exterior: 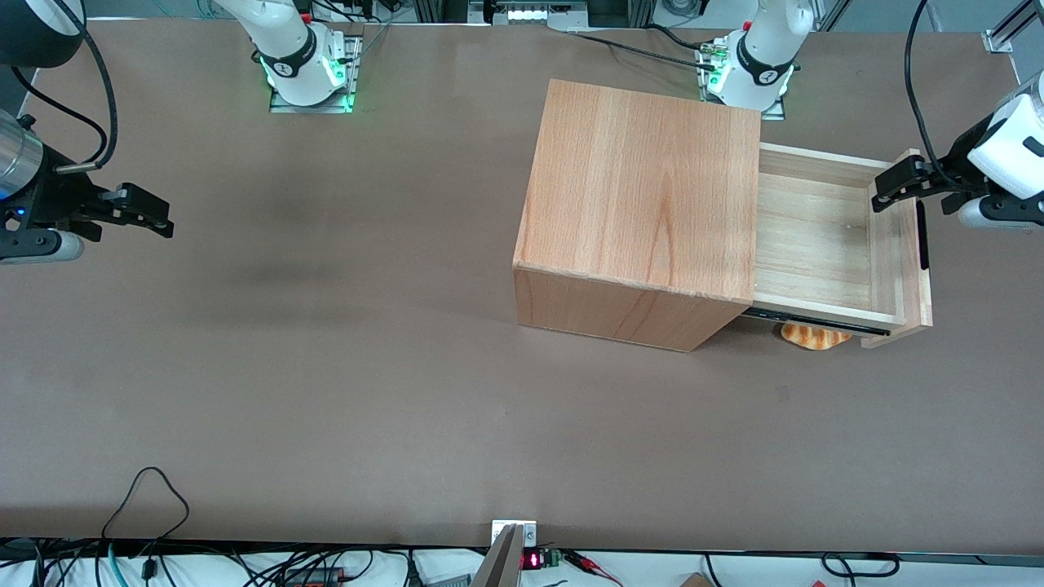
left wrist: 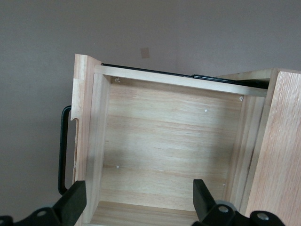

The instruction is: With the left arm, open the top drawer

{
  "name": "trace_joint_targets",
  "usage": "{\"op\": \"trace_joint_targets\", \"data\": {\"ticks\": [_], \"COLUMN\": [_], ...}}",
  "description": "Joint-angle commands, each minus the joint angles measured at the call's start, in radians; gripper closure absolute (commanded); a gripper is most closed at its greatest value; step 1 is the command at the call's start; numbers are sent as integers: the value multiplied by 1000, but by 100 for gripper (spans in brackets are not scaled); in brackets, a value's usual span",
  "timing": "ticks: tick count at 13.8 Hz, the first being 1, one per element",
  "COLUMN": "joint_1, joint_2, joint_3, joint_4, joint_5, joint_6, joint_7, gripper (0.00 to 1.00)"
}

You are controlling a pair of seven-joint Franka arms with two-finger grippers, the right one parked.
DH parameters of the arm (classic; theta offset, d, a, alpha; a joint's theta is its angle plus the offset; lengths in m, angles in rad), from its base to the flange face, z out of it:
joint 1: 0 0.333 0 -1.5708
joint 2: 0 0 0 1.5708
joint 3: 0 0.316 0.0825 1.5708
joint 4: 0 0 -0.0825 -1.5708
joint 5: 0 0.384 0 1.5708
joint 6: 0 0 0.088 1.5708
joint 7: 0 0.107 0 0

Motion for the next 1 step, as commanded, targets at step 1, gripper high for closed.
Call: {"op": "trace_joint_targets", "data": {"ticks": [1], "joint_1": [2], "joint_2": [-13], "joint_3": [-3], "joint_4": [-4], "joint_5": [-5], "joint_6": [-11], "joint_7": [-9], "gripper": [0]}}
